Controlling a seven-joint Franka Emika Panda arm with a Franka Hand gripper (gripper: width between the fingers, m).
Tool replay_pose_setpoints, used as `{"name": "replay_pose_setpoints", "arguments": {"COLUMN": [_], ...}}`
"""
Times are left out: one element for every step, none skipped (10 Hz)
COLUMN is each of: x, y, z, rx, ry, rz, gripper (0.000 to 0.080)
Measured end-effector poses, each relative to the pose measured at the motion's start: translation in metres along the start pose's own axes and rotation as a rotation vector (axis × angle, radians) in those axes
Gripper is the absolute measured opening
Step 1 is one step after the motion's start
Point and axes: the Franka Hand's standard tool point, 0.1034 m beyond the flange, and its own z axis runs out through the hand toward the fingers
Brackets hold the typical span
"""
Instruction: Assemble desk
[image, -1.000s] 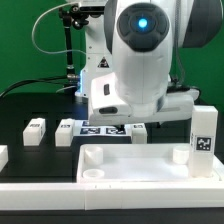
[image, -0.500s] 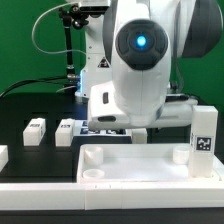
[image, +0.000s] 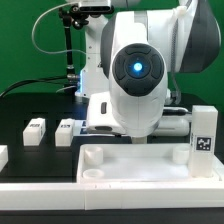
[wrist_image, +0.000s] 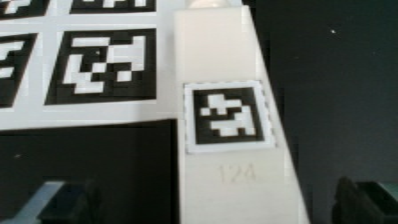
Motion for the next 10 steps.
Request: {"name": "replay_pose_setpoints", "arguments": {"x": [-0.0018, 0.0014, 0.0025, 0.0026, 0.0027, 0.0027, 0.0027, 0.0027, 0.0027, 0.0027], "y": [0.0003, 0.0013, 0.0014, 0.0015, 0.0016, 0.0016, 0.0016, 0.0016, 0.0016, 0.0017], "z": [-0.0012, -0.0043, -0.0037, -0.0035, -0.0034, -0.0034, -0.0033, -0.0033, -0.0033, -0.0033], "rx": [0.003, 0.005, 0.004, 0.004, 0.005, 0.005, 0.005, 0.005, 0.005, 0.005], "ry": [-0.02, -0.028, -0.024, -0.024, -0.024, -0.025, -0.025, -0.025, -0.025, -0.025], "rz": [0.009, 0.013, 0.012, 0.013, 0.013, 0.013, 0.013, 0.013, 0.013, 0.013], "gripper": [0.0648, 0.0648, 0.0622, 0.0622, 0.0451, 0.0285, 0.0288, 0.0288, 0.0288, 0.0288]}}
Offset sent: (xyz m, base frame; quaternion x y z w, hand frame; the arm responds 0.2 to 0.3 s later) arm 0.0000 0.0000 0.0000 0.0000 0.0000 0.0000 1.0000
